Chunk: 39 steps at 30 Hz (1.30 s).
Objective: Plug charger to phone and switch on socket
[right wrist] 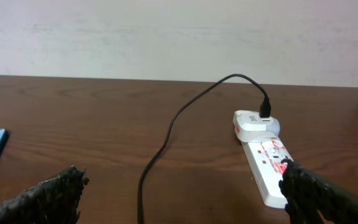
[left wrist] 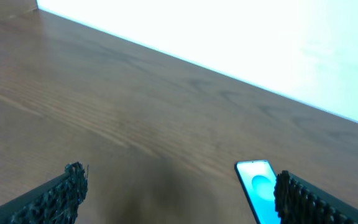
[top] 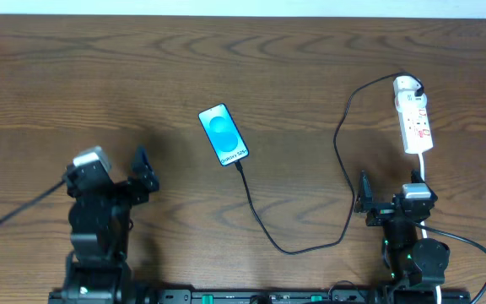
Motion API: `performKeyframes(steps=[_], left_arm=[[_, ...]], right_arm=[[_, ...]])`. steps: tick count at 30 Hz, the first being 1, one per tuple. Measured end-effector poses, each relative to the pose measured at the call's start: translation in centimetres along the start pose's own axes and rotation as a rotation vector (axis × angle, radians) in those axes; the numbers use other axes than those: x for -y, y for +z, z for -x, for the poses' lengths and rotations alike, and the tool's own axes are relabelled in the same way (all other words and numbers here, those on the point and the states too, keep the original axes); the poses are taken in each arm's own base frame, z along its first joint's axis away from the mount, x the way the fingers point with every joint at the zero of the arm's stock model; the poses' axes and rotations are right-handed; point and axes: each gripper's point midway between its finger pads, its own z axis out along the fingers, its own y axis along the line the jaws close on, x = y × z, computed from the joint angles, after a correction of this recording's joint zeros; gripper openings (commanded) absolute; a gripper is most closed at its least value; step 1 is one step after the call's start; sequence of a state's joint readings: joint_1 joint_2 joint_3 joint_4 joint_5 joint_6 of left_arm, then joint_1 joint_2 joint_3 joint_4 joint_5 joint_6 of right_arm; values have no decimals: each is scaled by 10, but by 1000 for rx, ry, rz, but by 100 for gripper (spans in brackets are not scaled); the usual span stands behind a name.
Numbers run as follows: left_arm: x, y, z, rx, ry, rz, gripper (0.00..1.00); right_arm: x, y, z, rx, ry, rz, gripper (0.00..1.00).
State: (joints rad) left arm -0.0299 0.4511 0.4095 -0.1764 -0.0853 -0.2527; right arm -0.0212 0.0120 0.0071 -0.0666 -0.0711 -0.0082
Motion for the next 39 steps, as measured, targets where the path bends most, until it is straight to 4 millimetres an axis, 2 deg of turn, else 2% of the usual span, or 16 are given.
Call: performKeyframes(steps=[6,11,16,24,39], left_arm=[[-11,2,-35,62,33,-19,98],[-18,3,-55,99,66,-28,98],[-22,5,-66,111,85,-27,98],[-18,-4,-50,198,120,-44,98],[-18,-4,-50,200,152,-41,98]], right_arm=[[0,0,0,0,0,0,99],[0,0,0,0,0,0,99],[0,0,0,0,0,0,99],[0,0,0,0,0,0,99],[0,0,0,0,0,0,99]])
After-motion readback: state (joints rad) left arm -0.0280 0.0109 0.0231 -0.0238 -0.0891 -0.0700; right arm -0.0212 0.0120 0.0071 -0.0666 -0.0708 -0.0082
